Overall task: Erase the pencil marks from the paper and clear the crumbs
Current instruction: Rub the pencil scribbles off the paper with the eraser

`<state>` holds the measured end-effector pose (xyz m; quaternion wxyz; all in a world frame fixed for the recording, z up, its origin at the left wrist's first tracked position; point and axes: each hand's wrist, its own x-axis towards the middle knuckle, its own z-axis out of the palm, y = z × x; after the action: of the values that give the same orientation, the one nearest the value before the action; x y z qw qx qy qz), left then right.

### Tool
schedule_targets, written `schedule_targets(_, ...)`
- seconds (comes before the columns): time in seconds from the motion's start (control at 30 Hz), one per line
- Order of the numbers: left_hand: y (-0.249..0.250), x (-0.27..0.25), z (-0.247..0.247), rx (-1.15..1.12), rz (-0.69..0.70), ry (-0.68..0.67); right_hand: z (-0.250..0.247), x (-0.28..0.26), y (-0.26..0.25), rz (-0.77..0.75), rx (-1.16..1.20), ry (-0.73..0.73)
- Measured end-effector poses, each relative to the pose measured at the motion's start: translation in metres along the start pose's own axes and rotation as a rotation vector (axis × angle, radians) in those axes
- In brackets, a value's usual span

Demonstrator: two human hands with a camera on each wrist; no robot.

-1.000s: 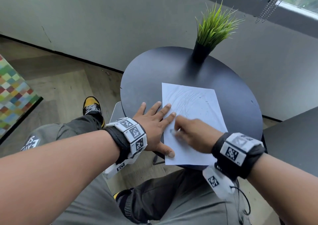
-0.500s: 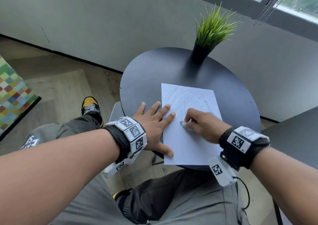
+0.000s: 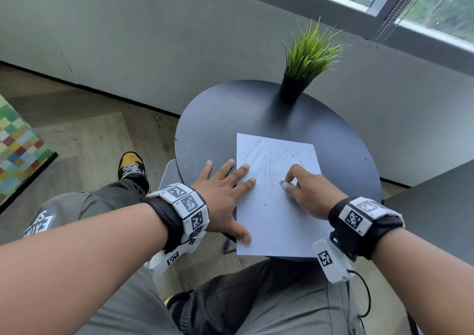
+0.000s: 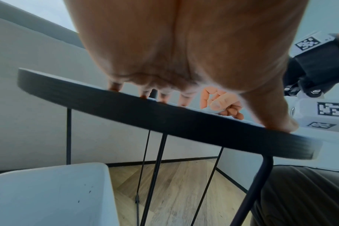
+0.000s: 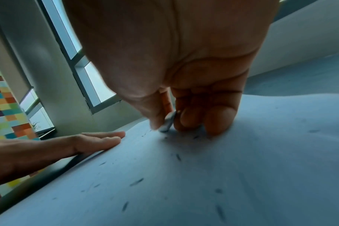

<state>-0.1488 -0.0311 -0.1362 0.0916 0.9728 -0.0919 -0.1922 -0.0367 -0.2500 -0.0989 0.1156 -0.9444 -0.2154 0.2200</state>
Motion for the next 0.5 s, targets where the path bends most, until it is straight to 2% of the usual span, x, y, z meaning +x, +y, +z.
schedule_targets(0.17, -0.008, -0.005, -0.009, -0.054, -0.043, 0.076, -0.006, -0.005, -0.011, -0.046, -0.040, -0.021)
schedule_targets(0.27, -0.007, -0.003, -0.010, -0.004, -0.078, 0.056, -0.010, -0.002, -0.028, -0.101, -0.010, 0.016)
schedule_targets(0.37, -0.003, -0.001, -0.007, 0.031, -0.050, 0.030, -0.010, 0.007, -0.045, -0.165, 0.009, 0.027)
schedule_targets(0.5, -0.008, 0.000, -0.007, 0.052, -0.022, -0.003, -0.008, 0.024, -0.048, -0.134, -0.018, -0.004)
